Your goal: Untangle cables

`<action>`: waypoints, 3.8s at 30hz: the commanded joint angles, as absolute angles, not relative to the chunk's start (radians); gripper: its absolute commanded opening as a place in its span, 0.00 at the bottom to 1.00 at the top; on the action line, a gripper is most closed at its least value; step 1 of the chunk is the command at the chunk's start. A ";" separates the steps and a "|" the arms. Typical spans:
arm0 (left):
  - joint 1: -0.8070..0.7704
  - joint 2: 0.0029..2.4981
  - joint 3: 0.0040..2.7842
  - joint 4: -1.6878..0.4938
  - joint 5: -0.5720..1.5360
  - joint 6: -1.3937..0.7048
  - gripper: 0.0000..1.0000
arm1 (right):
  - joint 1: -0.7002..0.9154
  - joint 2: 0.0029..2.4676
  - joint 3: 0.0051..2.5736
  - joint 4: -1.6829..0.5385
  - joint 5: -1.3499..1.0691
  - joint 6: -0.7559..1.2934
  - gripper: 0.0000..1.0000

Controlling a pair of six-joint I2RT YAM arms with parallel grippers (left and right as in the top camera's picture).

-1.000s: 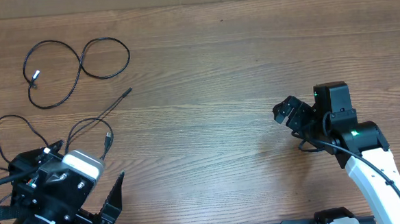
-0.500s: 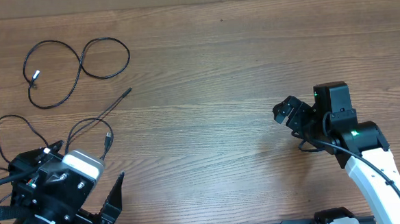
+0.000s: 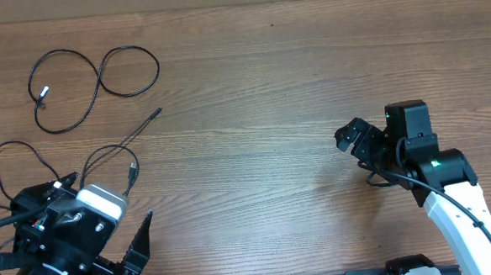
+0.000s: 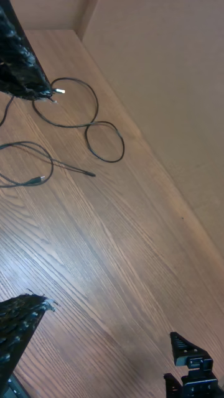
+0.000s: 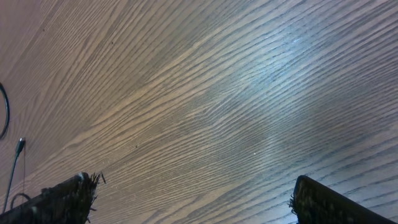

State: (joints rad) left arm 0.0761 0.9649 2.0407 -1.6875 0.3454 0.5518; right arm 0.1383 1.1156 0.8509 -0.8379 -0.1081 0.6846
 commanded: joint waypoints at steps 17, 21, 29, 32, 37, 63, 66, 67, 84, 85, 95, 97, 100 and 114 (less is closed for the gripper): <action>0.050 0.957 2.037 -1.689 0.360 0.535 1.00 | 0.141 1.113 0.871 -0.833 -0.114 0.679 1.00; 0.050 0.913 2.037 -1.689 0.359 0.535 1.00 | 0.141 1.113 0.871 -0.833 -0.114 0.679 1.00; 0.052 0.713 2.037 -1.689 0.360 0.484 0.99 | 0.141 1.113 0.871 -0.833 -0.114 0.679 1.00; 0.052 0.640 2.037 -1.689 0.358 0.407 1.00 | 0.141 1.113 0.871 -0.833 -0.114 0.679 1.00; 0.052 0.546 1.990 -1.689 0.360 0.368 1.00 | 0.141 1.113 0.871 -0.833 -0.114 0.679 1.00; 0.006 0.078 1.189 -1.341 0.469 0.310 1.00 | 0.141 1.113 0.871 -0.833 -0.114 0.679 1.00; -0.011 0.052 1.115 -1.264 0.469 0.310 1.00 | 0.141 1.113 0.871 -0.833 -0.114 0.679 1.00; -0.016 0.044 1.093 -1.242 0.469 0.310 1.00 | 0.141 1.113 0.871 -0.833 -0.114 0.679 1.00; -0.019 0.004 0.688 -0.847 0.461 0.360 0.99 | 0.141 1.113 0.871 -0.833 -0.114 0.679 1.00; -0.019 0.004 0.658 -0.809 0.461 0.360 1.00 | 0.141 1.113 0.871 -0.833 -0.114 0.679 1.00; -0.019 0.004 0.311 -0.369 0.536 0.329 1.00 | 0.141 1.113 0.871 -0.833 -0.114 0.679 1.00; -0.019 0.004 0.268 -0.299 0.470 0.243 1.00 | 0.141 1.113 0.871 -0.833 -0.114 0.679 1.00; -0.019 0.004 0.208 -0.212 0.327 0.083 1.00 | 0.141 1.113 0.871 -0.833 -0.114 0.679 1.00; -0.019 0.004 0.043 -0.066 0.151 0.063 1.00 | 0.141 1.113 0.871 -0.833 -0.114 0.679 1.00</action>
State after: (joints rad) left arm -0.0135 0.0151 0.0662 -0.0738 0.2222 0.0868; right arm 0.1383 1.1156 0.8509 -0.8379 -0.1085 0.6842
